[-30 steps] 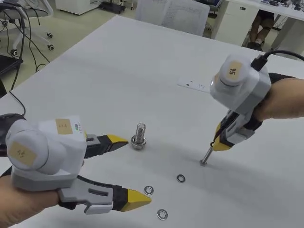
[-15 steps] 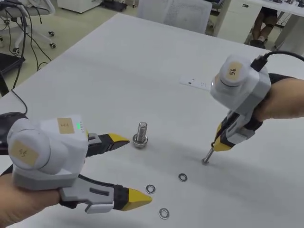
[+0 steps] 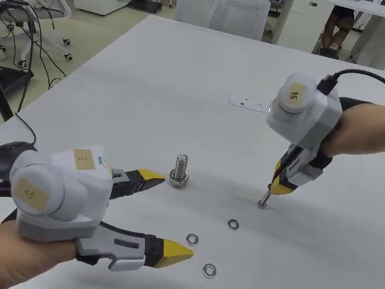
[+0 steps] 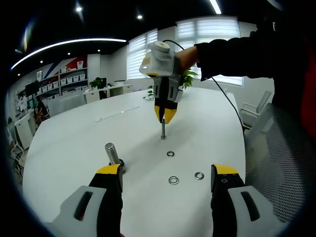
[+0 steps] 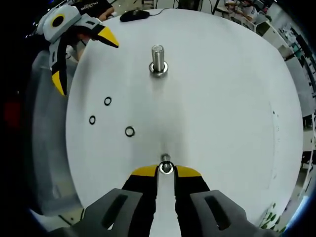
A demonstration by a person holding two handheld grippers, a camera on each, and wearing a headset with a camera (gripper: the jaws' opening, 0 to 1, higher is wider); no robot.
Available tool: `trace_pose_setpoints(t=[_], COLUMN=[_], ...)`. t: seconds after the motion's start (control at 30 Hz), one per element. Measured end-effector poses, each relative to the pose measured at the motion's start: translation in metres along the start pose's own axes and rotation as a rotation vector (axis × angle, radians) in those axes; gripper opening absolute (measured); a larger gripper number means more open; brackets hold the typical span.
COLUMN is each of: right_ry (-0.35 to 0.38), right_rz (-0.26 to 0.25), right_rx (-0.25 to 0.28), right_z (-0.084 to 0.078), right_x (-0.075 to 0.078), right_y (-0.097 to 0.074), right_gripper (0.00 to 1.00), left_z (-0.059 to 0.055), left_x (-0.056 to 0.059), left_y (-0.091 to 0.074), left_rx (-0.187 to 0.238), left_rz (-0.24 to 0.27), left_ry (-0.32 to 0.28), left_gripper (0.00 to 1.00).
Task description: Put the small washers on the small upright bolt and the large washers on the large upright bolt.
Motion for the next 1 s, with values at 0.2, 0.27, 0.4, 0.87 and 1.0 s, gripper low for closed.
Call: trace_pose_setpoints(t=[0.2, 0.27, 0.4, 0.87, 1.0], right_ry=[0.007, 0.006, 0.007, 0.013, 0.007], right_rz=[0.012, 0.014, 0.021, 0.027, 0.017], right_rx=[0.001, 0.000, -0.005, -0.007, -0.009], right_z=[0.002, 0.004, 0.006, 0.011, 0.013], right_x=[0.000, 0.002, 0.001, -0.001, -0.002], right_y=[0.010, 0.016, 0.024, 0.038, 0.040], right_gripper=[0.13, 0.13, 0.13, 0.14, 0.14], left_z=[-0.001, -0.001, -0.001, -0.001, -0.002], left_x=[0.000, 0.000, 0.000, 0.002, 0.001], left_y=[0.000, -0.001, -0.001, -0.002, -0.002], left_rx=[-0.005, -0.005, -0.008, -0.012, -0.012], left_rz=[-0.001, 0.000, 0.002, 0.002, 0.003], left_ry=[-0.001, -0.001, -0.003, -0.003, -0.004], left_gripper=[0.72, 0.72, 0.72, 0.72, 0.72])
Point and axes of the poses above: the centre of the closed fingertips' face, and the gripper's own axes: y roughly forward along the fingers, x roughly to its right, z roughly out of its top, the point moved 5 cm from there along -y, roughly backward along the fingers, and after that the axes turned 14 degrees about -x, right-handed, at the moved point
